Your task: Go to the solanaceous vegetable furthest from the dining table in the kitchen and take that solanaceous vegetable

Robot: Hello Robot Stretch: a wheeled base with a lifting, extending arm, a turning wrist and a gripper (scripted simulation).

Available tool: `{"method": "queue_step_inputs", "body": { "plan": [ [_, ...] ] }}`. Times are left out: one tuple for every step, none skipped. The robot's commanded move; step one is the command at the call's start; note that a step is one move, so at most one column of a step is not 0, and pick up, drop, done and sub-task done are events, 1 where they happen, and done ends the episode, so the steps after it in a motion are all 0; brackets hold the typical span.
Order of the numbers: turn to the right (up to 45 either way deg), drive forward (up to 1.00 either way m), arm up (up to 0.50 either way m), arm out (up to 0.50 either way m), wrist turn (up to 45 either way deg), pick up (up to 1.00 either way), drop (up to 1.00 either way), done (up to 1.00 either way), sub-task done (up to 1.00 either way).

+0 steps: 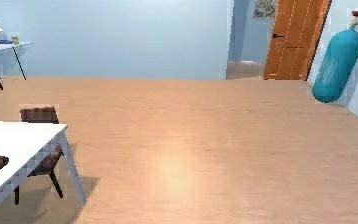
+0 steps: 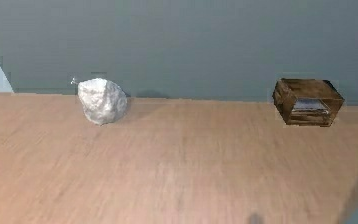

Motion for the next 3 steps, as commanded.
{"method": "queue_step_inputs", "body": {
  "plan": [
    [0.0,0.60,0.00,0.00,0.0,0.00,0.00,0.00,0.00],
    [-12.0,0.00,0.00,0.00,0.0,0.00,0.00,0.00,0.00],
    [0.0,0.85,0.00,0.00,0.0,0.00,0.00,0.00,0.00]
  ]
}}
